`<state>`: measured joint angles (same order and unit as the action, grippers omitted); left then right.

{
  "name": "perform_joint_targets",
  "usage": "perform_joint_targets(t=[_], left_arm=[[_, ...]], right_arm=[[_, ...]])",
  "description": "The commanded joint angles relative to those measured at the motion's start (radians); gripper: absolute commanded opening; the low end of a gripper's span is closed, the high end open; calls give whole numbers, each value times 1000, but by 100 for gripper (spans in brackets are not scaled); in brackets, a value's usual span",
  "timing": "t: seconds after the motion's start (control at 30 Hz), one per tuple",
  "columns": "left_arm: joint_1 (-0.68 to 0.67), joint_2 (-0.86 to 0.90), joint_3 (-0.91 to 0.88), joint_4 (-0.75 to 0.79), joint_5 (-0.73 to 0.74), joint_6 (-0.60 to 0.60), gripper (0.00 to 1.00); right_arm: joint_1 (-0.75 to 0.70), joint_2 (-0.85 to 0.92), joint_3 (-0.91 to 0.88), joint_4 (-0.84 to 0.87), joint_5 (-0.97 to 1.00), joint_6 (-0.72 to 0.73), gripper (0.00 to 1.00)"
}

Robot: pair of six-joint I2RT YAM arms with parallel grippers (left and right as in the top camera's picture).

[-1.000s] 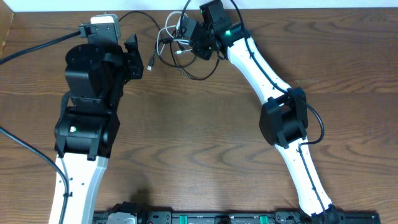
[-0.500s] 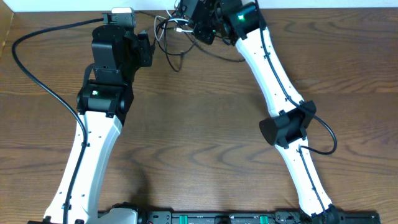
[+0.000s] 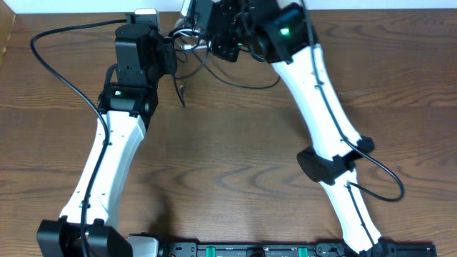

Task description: Untangle cables

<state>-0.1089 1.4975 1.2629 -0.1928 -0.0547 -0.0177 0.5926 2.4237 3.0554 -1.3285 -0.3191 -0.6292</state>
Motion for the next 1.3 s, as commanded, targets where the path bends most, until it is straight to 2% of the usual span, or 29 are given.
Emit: perform_joint_targets(t=[0.0, 0.27, 0.33, 0.47, 0.6, 0.73, 0.93, 1.07, 1.27], left_arm=[[7, 11, 18, 18, 31, 17, 56], [7, 8, 18, 29, 87, 9, 56], [7, -1, 19, 31, 129, 9, 61], [7, -34, 19, 64, 243, -10, 61], [7, -80, 19, 12, 362, 8, 61], [10, -127, 19, -67, 379, 78, 61], [12, -145, 18, -234, 640, 115, 61], [12, -141, 18, -220, 760, 121, 61], [12, -139, 18, -205, 763, 178, 61]], right_arm=[[-4, -97, 37, -31, -19, -16, 1], [-4, -105, 37, -79, -15, -19, 1], [-4, -105, 37, -81, -9, -21, 1], [-20, -105, 34, -89, 4, -23, 1], [-43, -105, 25, -88, 24, -43, 1], [-72, -105, 13, -88, 25, -61, 1], [-87, -105, 5, -72, 21, -61, 1], [-82, -105, 5, -82, 10, -56, 1], [-57, -105, 5, -78, -37, -35, 1]])
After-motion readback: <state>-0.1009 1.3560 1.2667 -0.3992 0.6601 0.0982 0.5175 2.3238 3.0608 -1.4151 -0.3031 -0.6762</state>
